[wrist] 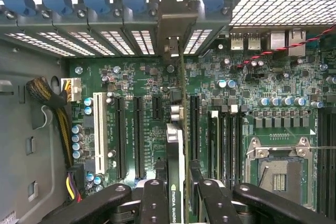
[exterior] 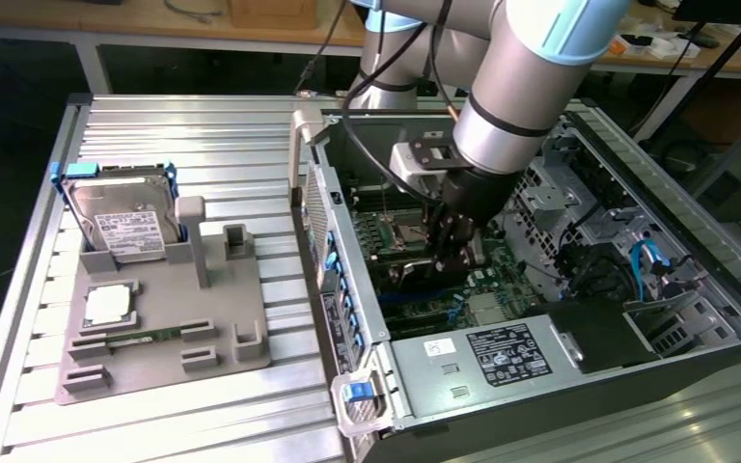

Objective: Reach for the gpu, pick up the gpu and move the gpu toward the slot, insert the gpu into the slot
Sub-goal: 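Insert the gpu into the slot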

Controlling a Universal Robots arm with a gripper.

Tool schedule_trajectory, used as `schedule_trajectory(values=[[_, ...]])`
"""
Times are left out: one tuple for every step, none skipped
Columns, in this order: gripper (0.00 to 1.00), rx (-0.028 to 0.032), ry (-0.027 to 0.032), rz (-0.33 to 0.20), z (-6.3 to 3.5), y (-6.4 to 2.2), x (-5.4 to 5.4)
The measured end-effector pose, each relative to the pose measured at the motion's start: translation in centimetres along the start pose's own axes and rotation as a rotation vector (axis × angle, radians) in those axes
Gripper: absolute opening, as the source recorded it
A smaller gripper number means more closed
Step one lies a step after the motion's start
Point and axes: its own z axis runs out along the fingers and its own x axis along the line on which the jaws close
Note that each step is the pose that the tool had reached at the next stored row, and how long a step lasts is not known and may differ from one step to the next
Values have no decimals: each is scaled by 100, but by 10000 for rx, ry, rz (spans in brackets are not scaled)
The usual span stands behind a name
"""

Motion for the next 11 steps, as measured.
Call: schedule_trajectory(values=[[27,-1,1,12,4,0,1],[27,-2,3,28,9,0,1],[27,4,-7,39,16,-1,1],[27,3,-7,50,21,-1,1],[27,1,-6,61,23,-1,2],[27,0,-4,71,26,-1,2],[27,0,-5,79,29,-1,2],[27,0,-5,86,33,-1,2],[27,0,-7,89,35,-2,2],[27,0,-10,91,39,-2,2],[27,0,-14,93,43,-2,2]])
